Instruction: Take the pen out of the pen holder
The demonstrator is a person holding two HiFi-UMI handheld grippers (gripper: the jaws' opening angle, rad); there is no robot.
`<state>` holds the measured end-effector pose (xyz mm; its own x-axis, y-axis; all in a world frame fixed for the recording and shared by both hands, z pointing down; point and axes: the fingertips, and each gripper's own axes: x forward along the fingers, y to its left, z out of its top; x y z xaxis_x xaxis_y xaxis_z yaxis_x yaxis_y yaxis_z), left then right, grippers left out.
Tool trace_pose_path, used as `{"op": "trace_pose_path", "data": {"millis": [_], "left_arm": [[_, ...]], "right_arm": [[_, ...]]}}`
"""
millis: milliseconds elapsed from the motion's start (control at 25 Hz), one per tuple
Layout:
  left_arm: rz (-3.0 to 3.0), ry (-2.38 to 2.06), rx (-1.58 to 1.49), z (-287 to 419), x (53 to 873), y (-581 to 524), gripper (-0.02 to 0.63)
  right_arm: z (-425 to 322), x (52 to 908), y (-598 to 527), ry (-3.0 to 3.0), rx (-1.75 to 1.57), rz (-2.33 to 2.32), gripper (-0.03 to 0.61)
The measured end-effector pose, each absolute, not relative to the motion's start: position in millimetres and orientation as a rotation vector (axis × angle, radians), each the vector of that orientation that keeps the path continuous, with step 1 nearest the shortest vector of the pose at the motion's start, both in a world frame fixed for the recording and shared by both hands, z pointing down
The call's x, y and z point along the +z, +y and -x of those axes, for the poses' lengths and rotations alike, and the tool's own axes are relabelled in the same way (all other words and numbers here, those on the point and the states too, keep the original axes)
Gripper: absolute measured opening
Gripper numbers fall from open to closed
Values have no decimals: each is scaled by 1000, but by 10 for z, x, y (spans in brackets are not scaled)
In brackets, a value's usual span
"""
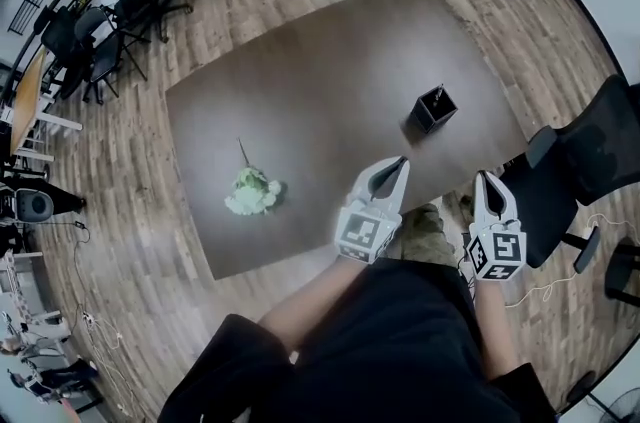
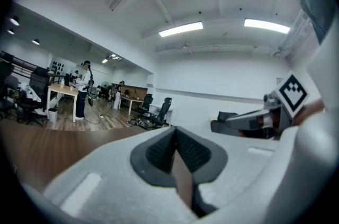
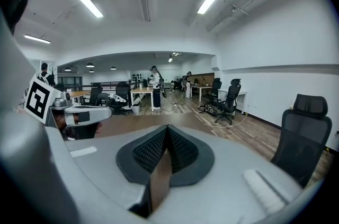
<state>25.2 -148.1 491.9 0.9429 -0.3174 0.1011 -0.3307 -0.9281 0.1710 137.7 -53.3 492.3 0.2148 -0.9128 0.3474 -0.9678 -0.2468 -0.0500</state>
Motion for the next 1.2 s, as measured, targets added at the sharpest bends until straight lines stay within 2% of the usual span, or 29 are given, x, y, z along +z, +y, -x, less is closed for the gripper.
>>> {"op": "trace_pose_path", "data": {"millis": [720, 1200], "left_arm": [[-2808, -747, 229, -1948, 5059, -2151, 3], [-2717, -1032, 285, -2357, 5114, -2406, 3]], "right_arm": [[-3028, 5201, -1469, -2067, 552, -2084, 2], [-3374, 5447, -2011, -2280, 615, -1784, 2]]}}
